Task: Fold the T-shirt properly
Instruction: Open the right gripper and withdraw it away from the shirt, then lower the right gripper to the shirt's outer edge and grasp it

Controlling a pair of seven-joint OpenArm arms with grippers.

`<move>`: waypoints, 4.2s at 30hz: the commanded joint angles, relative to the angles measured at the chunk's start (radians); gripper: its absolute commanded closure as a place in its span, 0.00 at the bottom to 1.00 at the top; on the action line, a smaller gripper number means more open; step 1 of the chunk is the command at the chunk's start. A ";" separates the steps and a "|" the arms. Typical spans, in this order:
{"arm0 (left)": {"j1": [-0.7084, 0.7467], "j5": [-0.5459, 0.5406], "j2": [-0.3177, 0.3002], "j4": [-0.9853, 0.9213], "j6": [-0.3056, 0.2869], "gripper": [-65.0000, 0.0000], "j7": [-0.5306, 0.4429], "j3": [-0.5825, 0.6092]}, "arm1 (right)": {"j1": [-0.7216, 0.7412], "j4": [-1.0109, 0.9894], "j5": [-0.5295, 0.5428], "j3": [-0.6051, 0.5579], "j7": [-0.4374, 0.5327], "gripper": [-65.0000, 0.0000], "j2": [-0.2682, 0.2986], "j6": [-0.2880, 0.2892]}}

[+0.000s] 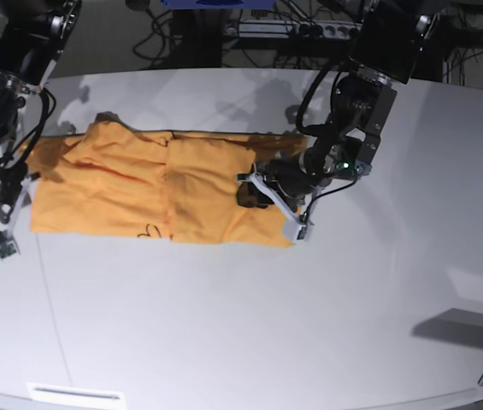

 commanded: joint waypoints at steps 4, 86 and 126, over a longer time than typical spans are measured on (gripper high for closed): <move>0.027 0.132 -0.040 -0.021 0.094 0.73 0.107 -0.002 | 0.013 -0.055 0.065 0.056 0.000 0.47 0.014 -0.002; 0.004 0.133 -0.038 -0.010 0.094 0.73 0.107 -0.002 | 0.030 -0.890 1.242 -0.006 -0.002 0.46 0.266 -0.002; -0.007 0.130 -0.032 -0.010 0.094 0.73 0.108 -0.002 | 0.030 -0.889 1.241 -0.099 0.007 0.99 0.258 -0.002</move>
